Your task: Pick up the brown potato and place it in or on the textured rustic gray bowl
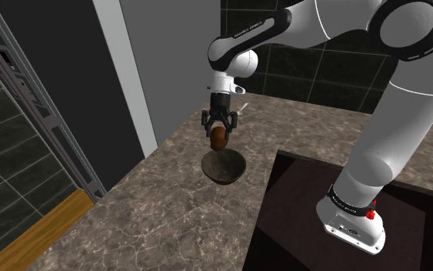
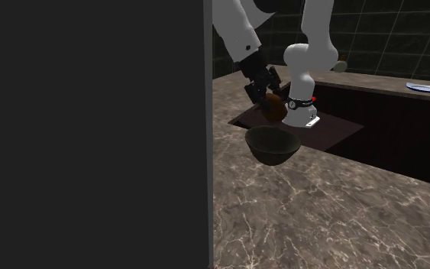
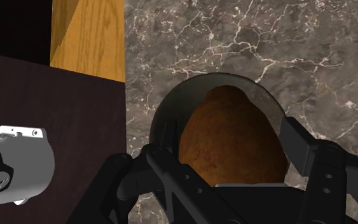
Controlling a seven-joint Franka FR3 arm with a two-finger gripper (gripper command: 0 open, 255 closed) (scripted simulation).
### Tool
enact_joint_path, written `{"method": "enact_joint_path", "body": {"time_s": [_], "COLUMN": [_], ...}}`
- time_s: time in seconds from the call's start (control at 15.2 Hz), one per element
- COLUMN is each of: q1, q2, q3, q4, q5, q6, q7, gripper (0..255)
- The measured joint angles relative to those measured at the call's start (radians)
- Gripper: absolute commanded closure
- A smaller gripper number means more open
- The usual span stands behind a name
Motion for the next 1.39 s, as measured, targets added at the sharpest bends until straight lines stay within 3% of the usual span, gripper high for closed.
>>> {"method": "enact_joint_path", "body": {"time_s": [0.33,1.06,1.39], "q1": [-0.003,0.006,0.007], "q2": [-0.055,0.033,0.047], "q3": [-0.002,0.006,0.006], "q4": [-0.105,-0.159,-0.164], "q5": [0.017,0.033,0.035], "q6": [0.039,0.170,0.187], "q7": [-0.037,-0.094,-0.103], "gripper": [255,255,255]}}
